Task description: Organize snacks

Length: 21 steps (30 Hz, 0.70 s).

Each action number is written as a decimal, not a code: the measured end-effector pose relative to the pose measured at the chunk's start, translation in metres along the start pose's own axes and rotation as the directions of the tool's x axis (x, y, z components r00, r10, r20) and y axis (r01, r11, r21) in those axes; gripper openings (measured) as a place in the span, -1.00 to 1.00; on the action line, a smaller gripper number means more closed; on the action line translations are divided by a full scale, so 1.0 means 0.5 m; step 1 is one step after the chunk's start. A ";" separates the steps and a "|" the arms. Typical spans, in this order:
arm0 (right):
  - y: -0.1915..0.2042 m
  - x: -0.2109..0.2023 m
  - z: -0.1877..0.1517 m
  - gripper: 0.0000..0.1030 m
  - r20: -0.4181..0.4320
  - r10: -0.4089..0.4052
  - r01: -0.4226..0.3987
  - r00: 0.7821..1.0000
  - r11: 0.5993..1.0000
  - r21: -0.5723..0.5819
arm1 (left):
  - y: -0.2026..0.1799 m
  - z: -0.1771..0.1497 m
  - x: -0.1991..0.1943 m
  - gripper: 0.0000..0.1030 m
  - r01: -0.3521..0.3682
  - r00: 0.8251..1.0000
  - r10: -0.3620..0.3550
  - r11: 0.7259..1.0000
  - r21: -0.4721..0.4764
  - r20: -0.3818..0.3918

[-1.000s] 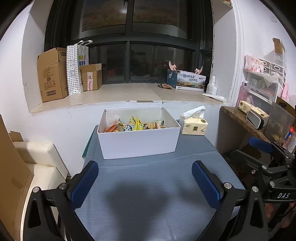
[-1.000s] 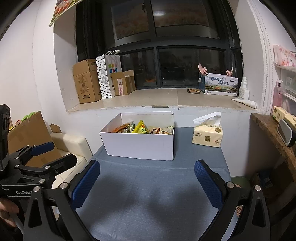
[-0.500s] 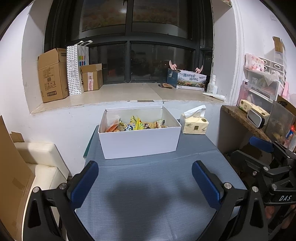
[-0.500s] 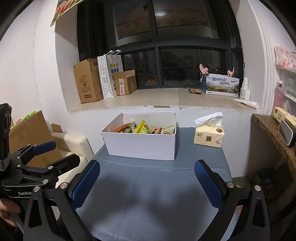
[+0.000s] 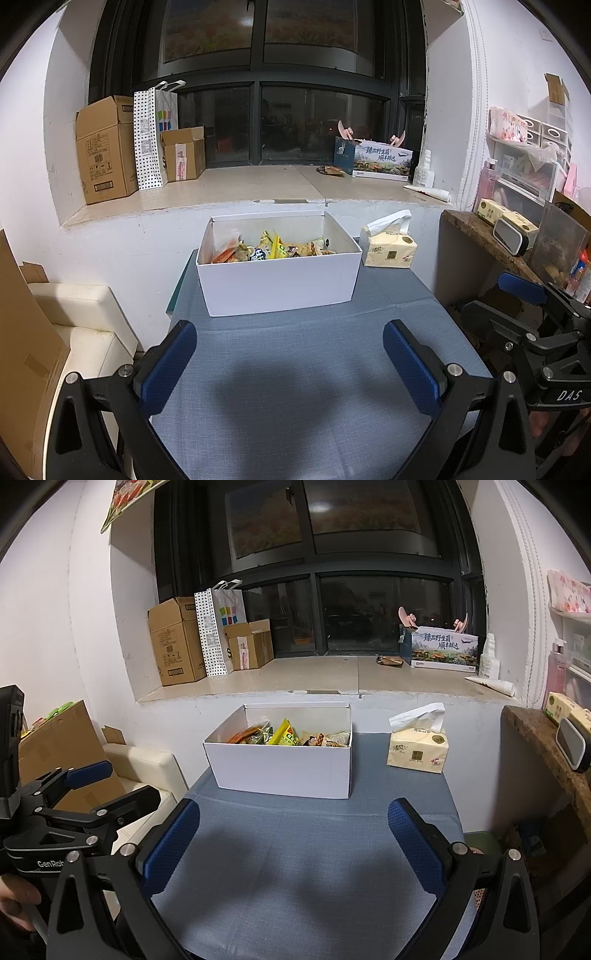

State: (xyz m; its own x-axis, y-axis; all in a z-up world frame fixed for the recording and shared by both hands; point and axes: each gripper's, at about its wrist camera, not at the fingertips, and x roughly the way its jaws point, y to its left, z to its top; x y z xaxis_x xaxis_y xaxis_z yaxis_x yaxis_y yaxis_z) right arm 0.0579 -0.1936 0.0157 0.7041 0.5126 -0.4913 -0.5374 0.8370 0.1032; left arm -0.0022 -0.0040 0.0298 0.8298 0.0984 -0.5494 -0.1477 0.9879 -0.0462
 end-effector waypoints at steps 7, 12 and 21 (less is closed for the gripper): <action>0.000 -0.001 -0.001 1.00 -0.001 0.002 -0.002 1.000 1.000 -0.002 | 0.001 0.000 0.000 1.00 -0.001 1.000 0.001 1.000 -0.001 -0.001; 0.000 -0.001 -0.001 1.00 0.000 0.005 -0.005 1.000 1.000 -0.002 | 0.000 0.000 0.001 1.00 -0.001 1.000 0.001 1.000 -0.001 0.000; 0.000 -0.001 -0.002 1.00 0.000 0.006 -0.006 1.000 1.000 -0.003 | 0.001 -0.002 0.000 1.00 0.003 1.000 -0.003 1.000 -0.002 -0.001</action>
State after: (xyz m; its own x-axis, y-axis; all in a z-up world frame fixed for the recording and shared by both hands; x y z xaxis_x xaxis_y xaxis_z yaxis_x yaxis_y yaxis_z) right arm 0.0571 -0.1939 0.0151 0.7007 0.5175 -0.4911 -0.5432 0.8333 0.1031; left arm -0.0028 -0.0039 0.0287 0.8297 0.0955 -0.5499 -0.1466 0.9879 -0.0496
